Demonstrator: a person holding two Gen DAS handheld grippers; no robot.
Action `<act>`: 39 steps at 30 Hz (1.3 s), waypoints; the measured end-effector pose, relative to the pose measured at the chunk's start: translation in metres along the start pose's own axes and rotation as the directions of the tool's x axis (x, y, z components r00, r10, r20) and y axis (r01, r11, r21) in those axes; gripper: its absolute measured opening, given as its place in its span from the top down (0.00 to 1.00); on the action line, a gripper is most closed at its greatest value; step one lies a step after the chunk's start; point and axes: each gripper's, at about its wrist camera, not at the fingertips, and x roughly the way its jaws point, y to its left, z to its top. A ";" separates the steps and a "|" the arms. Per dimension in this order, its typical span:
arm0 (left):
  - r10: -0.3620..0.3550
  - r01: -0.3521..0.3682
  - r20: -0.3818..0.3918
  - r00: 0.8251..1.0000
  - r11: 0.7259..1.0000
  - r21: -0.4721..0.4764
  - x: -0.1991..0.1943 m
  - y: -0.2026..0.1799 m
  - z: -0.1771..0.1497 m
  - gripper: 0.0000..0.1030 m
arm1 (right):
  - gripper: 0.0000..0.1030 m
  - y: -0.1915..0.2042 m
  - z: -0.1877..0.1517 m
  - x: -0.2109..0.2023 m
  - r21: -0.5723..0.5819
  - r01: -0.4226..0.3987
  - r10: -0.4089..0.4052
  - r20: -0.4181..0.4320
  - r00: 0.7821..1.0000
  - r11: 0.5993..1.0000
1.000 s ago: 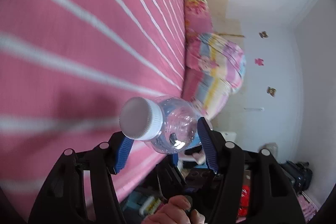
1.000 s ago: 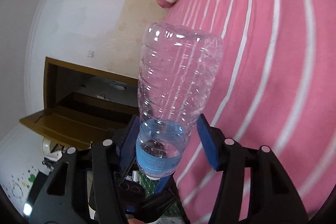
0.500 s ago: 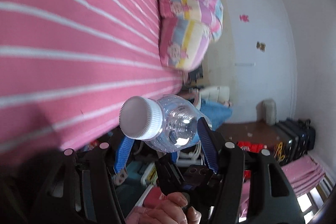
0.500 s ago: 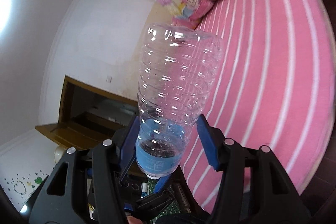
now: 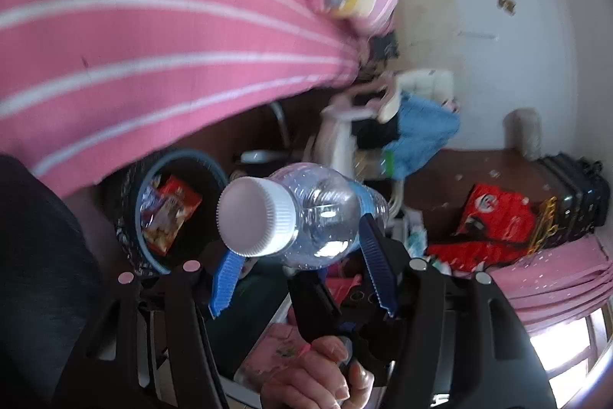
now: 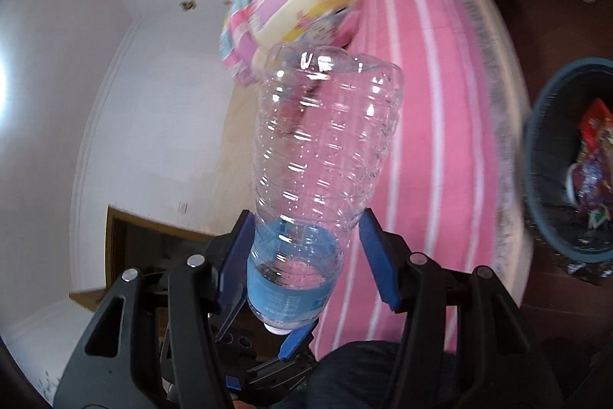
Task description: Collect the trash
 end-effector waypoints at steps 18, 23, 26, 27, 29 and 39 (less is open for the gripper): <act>0.291 -0.269 -0.237 0.927 0.955 0.122 0.152 0.049 -0.020 0.47 | 0.22 -0.175 0.039 -0.044 0.397 0.160 -0.189 0.034 0.981 0.904; 0.423 -0.372 -0.151 0.893 0.886 0.278 0.167 0.039 -0.016 0.12 | 0.13 -0.192 0.043 -0.057 0.444 0.261 -0.320 0.061 0.945 0.857; 0.446 -0.392 -0.149 0.883 0.873 0.289 0.168 0.040 -0.015 0.12 | 0.13 -0.192 0.043 -0.061 0.429 0.287 -0.345 0.062 0.937 0.857; 0.454 -0.399 -0.140 0.880 0.867 0.298 0.167 0.037 -0.016 0.12 | 0.13 -0.193 0.043 -0.061 0.423 0.292 -0.349 0.062 0.935 0.858; 0.460 -0.404 -0.106 0.882 0.852 0.331 0.160 0.028 -0.016 0.12 | 0.13 -0.187 0.041 -0.063 0.393 0.296 -0.347 0.066 0.935 0.871; 0.403 -0.444 0.195 0.894 0.745 0.497 0.073 -0.041 -0.033 0.09 | 0.13 -0.079 0.021 -0.051 0.022 0.295 -0.296 0.104 0.950 0.955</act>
